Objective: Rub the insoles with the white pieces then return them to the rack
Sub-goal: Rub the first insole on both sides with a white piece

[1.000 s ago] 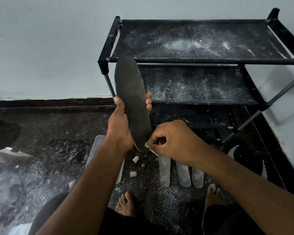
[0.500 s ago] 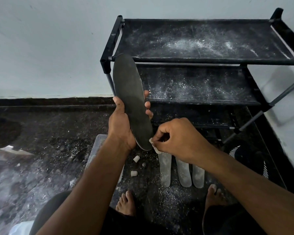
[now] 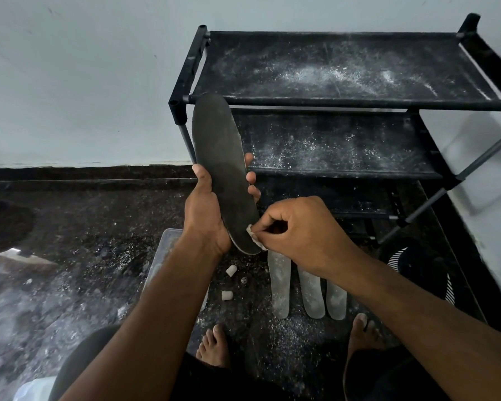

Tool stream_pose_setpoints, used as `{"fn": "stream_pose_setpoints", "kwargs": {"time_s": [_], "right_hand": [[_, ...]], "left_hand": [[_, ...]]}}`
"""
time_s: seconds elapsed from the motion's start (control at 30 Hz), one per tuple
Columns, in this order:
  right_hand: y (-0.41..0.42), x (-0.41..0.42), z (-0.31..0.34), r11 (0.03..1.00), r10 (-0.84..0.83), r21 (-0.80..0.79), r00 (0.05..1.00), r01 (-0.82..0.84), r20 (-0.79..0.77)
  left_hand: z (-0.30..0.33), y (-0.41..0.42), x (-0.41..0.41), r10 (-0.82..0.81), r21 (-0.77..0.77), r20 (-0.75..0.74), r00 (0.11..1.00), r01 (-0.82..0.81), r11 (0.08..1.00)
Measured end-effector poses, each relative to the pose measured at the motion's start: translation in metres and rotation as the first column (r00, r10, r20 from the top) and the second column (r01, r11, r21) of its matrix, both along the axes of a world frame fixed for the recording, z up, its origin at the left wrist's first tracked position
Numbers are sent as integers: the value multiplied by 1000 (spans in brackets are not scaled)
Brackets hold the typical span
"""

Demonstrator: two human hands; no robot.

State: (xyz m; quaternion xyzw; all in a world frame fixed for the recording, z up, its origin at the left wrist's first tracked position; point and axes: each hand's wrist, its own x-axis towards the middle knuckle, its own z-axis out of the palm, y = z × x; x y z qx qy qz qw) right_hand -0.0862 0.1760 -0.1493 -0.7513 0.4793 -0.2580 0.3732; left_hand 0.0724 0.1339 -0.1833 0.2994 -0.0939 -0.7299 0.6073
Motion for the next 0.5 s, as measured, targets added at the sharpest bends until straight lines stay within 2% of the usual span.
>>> {"fn": "stream_pose_setpoints", "kwargs": {"time_s": [0.13, 0.3, 0.43, 0.5], "right_hand": [[0, -2, -3, 997, 57, 47, 996, -54, -67], [1, 2, -2, 1000, 10, -12, 1000, -10, 3], [-2, -6, 0, 992, 112, 77, 974, -99, -198], [-6, -13, 4, 996, 60, 73, 984, -48, -169]], "left_hand": [[1, 0, 3, 8, -2, 13, 1000, -8, 1000], [0, 0, 1, 1, -9, 13, 1000, -1, 1000], [-1, 1, 3, 7, -18, 23, 1000, -6, 1000], [0, 0, 4, 13, -27, 28, 1000, -13, 1000]]}}
